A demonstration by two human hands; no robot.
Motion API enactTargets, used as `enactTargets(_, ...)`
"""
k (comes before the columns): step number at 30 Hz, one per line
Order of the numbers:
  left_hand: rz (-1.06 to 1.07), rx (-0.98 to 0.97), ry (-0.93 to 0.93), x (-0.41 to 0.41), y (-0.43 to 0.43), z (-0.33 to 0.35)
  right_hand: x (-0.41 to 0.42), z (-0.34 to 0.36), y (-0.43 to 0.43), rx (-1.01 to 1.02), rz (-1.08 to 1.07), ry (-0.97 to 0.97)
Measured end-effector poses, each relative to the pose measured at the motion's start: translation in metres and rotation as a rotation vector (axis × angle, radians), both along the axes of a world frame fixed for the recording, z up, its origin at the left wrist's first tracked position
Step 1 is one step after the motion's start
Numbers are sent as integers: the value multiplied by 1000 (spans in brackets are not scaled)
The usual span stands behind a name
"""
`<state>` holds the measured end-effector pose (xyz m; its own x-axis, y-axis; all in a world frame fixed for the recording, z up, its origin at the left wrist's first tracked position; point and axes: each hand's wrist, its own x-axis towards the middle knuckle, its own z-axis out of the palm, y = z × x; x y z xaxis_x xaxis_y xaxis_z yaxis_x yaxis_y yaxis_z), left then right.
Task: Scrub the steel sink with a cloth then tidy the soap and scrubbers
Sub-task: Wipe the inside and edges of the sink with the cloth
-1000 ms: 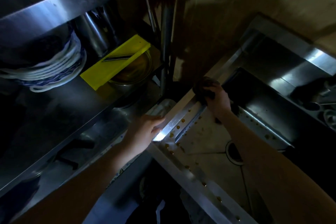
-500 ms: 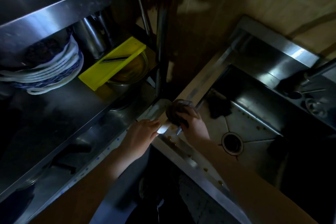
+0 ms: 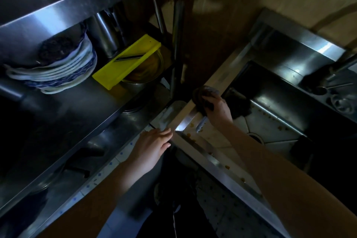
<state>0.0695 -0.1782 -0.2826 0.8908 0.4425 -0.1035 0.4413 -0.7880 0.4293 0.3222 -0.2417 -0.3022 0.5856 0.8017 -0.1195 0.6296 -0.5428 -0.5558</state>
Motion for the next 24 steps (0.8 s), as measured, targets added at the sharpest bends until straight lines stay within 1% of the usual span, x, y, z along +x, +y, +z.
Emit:
enactTargets(3,3,-14,12,-2,-3,-4,-11,0,-8,-4,53,-11)
enactTargets(5,9,-15,14,-4,-5,-5,-22,-1,-17,-23,147,-29)
enactTargets(8,39,-21,-3,-6,-5,-2,-35,-2,-31,-102,315,-74)
enactTargets(11,54,-16,15,-7,-6,1,-42,0,-39,-140,420,-132)
enactTargets(18,137,-14,15,-3,-17,-1,-47,0,-54,-184,540,-107)
enactTargets(21,171,17,60,-3,-20,-1,-45,-2,-70,-212,546,-69)
enactTargets(24,170,28,57,-3,-18,1,-38,-1,-89,-207,564,-20)
